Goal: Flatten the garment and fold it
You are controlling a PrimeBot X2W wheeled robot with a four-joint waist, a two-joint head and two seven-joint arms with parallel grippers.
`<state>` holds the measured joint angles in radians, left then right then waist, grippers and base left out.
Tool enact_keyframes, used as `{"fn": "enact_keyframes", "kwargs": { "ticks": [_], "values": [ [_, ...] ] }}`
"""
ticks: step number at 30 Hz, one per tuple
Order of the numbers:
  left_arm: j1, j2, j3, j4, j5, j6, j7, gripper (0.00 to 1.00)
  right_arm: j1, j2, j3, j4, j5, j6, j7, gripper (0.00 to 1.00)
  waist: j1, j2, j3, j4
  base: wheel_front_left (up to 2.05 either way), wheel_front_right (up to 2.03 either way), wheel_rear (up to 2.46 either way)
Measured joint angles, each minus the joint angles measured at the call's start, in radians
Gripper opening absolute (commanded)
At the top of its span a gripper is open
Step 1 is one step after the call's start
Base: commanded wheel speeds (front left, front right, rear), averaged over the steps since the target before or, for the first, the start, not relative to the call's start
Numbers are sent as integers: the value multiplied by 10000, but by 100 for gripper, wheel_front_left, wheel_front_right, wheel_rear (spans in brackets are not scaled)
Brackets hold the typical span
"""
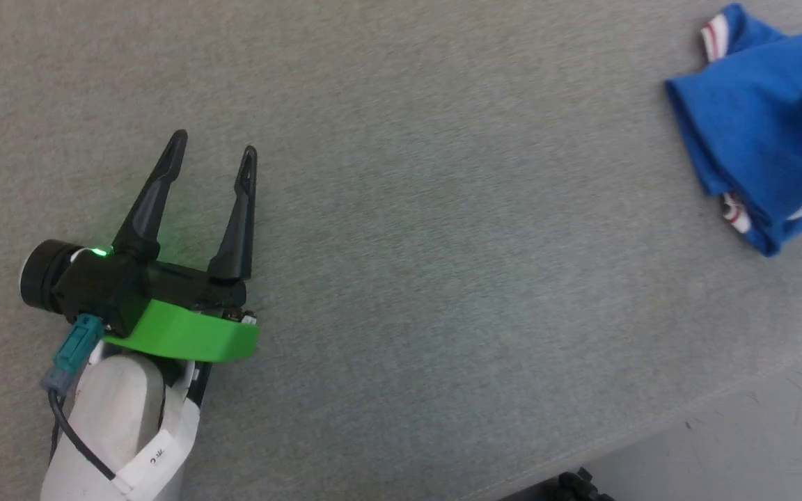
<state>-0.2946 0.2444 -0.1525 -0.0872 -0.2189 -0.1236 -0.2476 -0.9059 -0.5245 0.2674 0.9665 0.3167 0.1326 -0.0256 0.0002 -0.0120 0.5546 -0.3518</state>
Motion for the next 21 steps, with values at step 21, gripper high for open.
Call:
{"fn": "enact_keyframes", "kwargs": {
  "ticks": [21],
  "values": [
    [2025, -709, 627, 807, -495, 418, -69, 100, 1539, -941, -2184, 2665, -1814, 0, -1854, 100, -2, 0, -2354, 565, 0, 0, 0]
  ]
}}
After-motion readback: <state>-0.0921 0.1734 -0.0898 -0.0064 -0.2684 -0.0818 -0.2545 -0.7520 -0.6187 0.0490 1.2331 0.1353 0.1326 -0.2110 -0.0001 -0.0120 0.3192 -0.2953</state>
